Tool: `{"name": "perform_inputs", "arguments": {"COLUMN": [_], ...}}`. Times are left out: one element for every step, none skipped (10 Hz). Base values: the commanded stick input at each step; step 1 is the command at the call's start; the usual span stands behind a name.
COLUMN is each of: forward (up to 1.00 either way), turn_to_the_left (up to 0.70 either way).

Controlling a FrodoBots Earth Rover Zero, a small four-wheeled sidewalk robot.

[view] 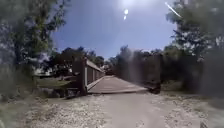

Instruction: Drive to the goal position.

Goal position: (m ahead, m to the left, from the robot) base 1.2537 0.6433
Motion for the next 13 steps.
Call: {"name": "perform_inputs", "arguments": {"forward": [0.45, 0.45, 0.45, 0.45, 0.45, 0.45, 0.45, 0.45, 0.45, 0.45, 0.45, 0.45, 0.45], "turn_to_the_left": [0.00, 0.00, 0.00, 0.00, 0.00, 0.00, 0.00, 0.00, 0.00, 0.00, 0.00, 0.00, 0.00]}}
